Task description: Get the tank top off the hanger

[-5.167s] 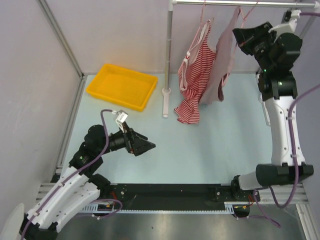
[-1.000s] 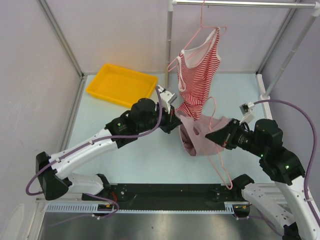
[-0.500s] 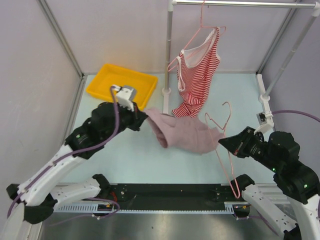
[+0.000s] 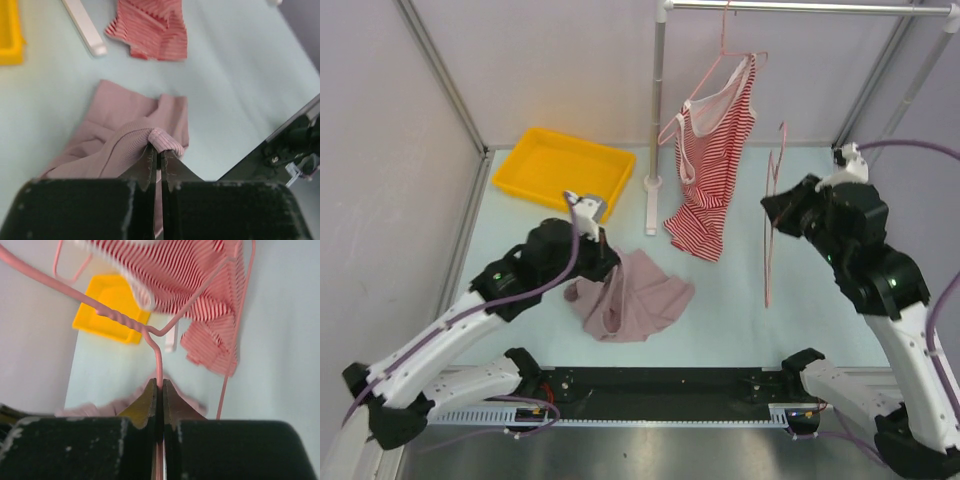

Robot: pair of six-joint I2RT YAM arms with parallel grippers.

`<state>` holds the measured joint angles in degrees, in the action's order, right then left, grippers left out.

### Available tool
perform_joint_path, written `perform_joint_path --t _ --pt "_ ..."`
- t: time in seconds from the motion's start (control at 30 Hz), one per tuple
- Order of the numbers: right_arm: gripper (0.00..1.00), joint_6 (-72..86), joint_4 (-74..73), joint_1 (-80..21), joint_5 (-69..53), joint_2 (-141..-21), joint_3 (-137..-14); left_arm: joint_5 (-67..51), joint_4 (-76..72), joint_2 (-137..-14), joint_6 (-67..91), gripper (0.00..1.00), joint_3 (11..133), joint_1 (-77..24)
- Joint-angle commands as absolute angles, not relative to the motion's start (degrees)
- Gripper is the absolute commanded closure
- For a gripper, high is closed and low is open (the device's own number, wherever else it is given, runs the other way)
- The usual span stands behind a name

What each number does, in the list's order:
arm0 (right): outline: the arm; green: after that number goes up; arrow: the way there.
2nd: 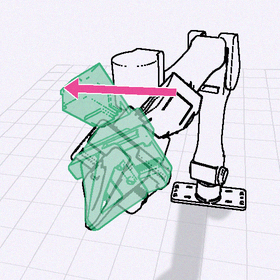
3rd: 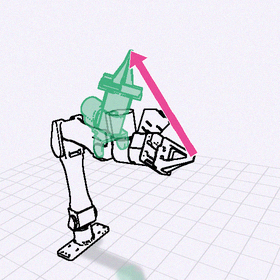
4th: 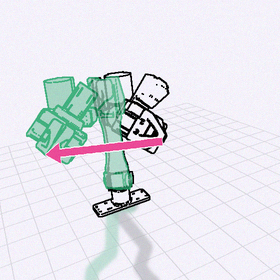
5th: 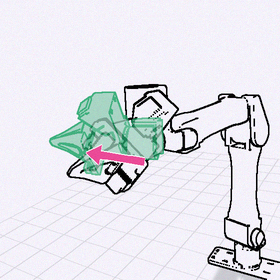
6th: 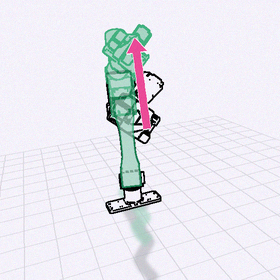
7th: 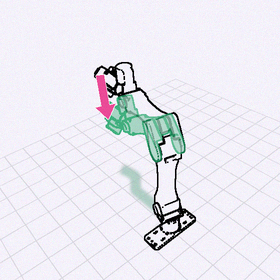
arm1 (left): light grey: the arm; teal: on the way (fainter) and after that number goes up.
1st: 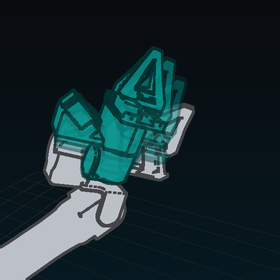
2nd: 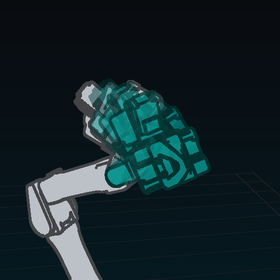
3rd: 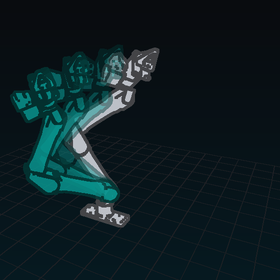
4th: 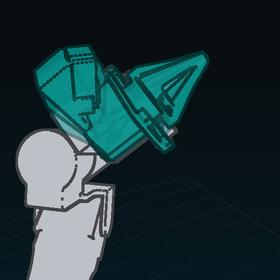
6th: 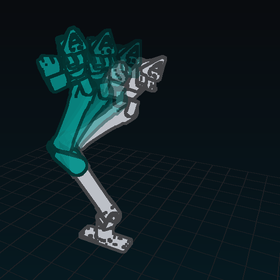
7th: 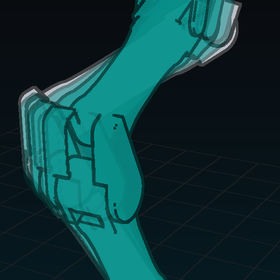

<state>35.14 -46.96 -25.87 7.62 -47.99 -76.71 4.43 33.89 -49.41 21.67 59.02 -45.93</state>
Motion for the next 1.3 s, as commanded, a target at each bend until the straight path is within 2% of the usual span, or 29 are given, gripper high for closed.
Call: perform_joint_path --t 0.0,0.17,0.3,0.57,0.6,0.67,0.7,0.73,0.83,0.9,0.93,0.97,1.03,1.17,1.27 --pt "1.0 27.87 -33.32 -18.66 13.28 -58.69 -85.49 -4.12 26.9 -56.15 24.61 1.0 56.34 -45.62" --pt "1.0 25.23 -23.07 -6.62 3.0 -68.98 -91.05 -7.21 21.28 -62.22 26.54 1.0 52.3 -47.1" --pt "1.0 26.19 -16.27 -1.51 -3.24 -76.0 -93.42 -6.86 17.06 -65.3 27.95 1.0 48.09 -48.95" --pt "1.0 27.24 -12.66 0.95 -8.61 -80.94 -100.97 -3.08 10.81 -68.2 29.44 0.99 41.93 -49.31" --pt "1.0 27.33 -12.66 1.05 -8.87 -81.64 -102.12 -3.08 10.9 -69.51 29.44 0.96 41.66 -49.31" --pt "1.0 27.86 -13.36 1.14 -9.4 -84.63 -105.01 -4.47 11.07 -70.66 29.18 0.79 41.66 -49.31" --pt "1.0 28.38 -13.79 1.14 -9.58 -85.86 -107.9 -5.09 11.07 -70.58 29.09 0.68 41.4 -49.31" --pt "1.0 28.65 -14.41 1.14 -9.67 -87.0 -109.58 -5.53 10.99 -69.97 29.35 0.48 41.05 -49.39" --pt "1.0 30.67 -17.04 1.32 -10.19 -91.75 -115.74 -5.98 11.6 -62.88 29.79 0.29 39.47 -49.48" --pt "1.0 31.81 -18.45 1.58 -10.46 -95.53 -120.03 -5.1 14.74 -58.91 29.88 0.24 39.64 -49.4" --pt "1.0 32.77 -19.41 1.76 -10.63 -96.76 -121.1 -4.58 16.42 -55.23 29.8 0.13 40.16 -49.39" --pt "1.0 33.13 -19.68 1.93 -10.98 -97.72 -122.33 -3.96 18.35 -53.72 29.71 0.07 40.86 -49.39" --pt "1.0 34.36 -19.95 2.02 -11.6 -100.19 -124.35 -0.19 24.59 -50.55 30.93 0.02 43.06 -49.31" --pt "1.0 35.77 -19.95 2.02 -10.46 -101.77 -124.28 4.74 31.28 -42.91 37.34 0.01 42.89 -47.73" --pt "1.0 35.69 -21.35 2.02 -9.32 -102.74 -124.45 4.92 37.07 -42.36 42.88 0.01 42.54 -44.22"
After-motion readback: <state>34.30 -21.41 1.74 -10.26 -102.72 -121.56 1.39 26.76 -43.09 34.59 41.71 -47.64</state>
